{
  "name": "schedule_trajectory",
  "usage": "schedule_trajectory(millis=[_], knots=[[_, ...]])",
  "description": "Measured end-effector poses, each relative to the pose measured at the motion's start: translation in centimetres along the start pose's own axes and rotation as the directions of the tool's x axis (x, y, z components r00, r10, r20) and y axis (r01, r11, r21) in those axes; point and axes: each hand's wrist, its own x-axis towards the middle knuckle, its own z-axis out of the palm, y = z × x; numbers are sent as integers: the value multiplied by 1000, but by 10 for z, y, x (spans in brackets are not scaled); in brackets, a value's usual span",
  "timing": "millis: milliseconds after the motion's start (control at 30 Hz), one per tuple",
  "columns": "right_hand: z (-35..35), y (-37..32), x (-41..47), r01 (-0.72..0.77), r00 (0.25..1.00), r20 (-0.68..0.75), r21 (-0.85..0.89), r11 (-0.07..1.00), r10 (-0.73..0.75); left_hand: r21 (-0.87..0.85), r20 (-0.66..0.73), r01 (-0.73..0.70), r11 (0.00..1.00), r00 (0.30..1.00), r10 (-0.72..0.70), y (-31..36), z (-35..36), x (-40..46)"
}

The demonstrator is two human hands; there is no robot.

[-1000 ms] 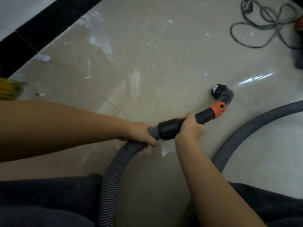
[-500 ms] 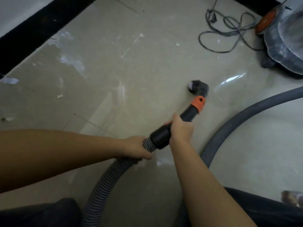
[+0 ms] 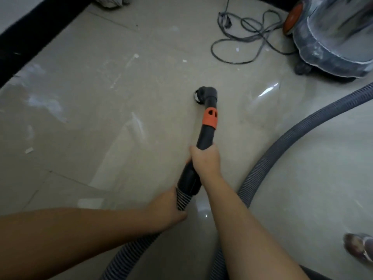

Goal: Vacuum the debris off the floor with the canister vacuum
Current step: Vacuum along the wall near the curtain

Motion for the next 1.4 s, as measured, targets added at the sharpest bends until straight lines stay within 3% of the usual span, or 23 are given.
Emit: schedule_trajectory(millis=[33, 100, 167, 233, 300, 367, 467, 567, 633, 700, 767, 833, 967, 1033, 1100, 1167, 1200, 1267, 1333, 1400], knots=[[-6, -3, 8, -2, 1000, -9, 1, 1000, 2, 24, 7, 4, 1000, 1000, -5, 7, -2, 7], [-32, -7, 35, -25, 983, -179, 17, 1000, 27, 67, 46, -14, 998, 999, 11, 34, -7, 33], [-68, -8, 66, -80, 898, -423, 116, 990, 122, 100, 90, -68, 993, 994, 59, 71, -10, 67], [-99, -15, 93, -103, 824, -528, 218, 970, 206, 122, 95, -94, 988, 992, 83, 105, -13, 97], [-110, -21, 118, -96, 836, -505, 249, 964, 214, 126, 59, -60, 990, 997, 53, 123, -13, 114], [-91, -26, 122, -64, 882, -456, 126, 990, 115, 81, 30, 4, 997, 1000, -7, 114, -12, 109], [-33, -16, 99, 32, 984, -176, -18, 999, -35, 66, 15, 142, 988, 990, -143, 73, -8, 83], [-14, -17, 92, 99, 995, 18, -71, 993, -98, 85, 5, 213, 973, 977, -214, 59, -3, 83], [-36, -29, 114, 95, 995, -28, -106, 990, -99, 74, -4, 155, 985, 988, -155, 82, -4, 104], [-76, -41, 156, 36, 974, -217, -148, 988, -68, 79, -2, 67, 995, 998, -67, 122, -5, 140], [-122, -51, 196, -40, 909, -415, -25, 999, 26, 92, 4, 1, 996, 1000, -2, 164, -6, 175], [-145, -59, 218, -71, 885, -453, 102, 992, 110, 109, 2, 8, 994, 1000, -9, 191, -11, 198], [-120, -78, 225, -27, 953, -303, 17, 1000, 31, 45, -82, 155, 987, 985, -151, 188, -22, 187], [-94, -84, 199, 50, 997, -52, -39, 998, -52, 30, -114, 240, 970, 965, -235, 171, -24, 163], [-79, -85, 179, 69, 981, 184, -51, 996, -58, 63, -92, 291, 955, 954, -285, 166, -19, 143], [-89, -82, 175, 56, 970, 238, -51, 997, -42, 99, -56, 285, 953, 958, -281, 177, -14, 136], [-99, -85, 181, 35, 983, 180, -55, 998, -25, 118, -42, 255, 960, 967, -252, 186, -18, 138], [-122, -86, 198, -63, 996, -68, -21, 998, 62, 142, -13, 193, 971, 981, -193, 201, -29, 153], [-150, -90, 218, -147, 937, -307, 87, 985, 167, 147, 45, 107, 983, 992, -115, 219, -39, 176], [-165, -96, 234, -141, 911, -377, 96, 985, 167, 109, 108, 40, 993, 993, -51, 234, -43, 193]])
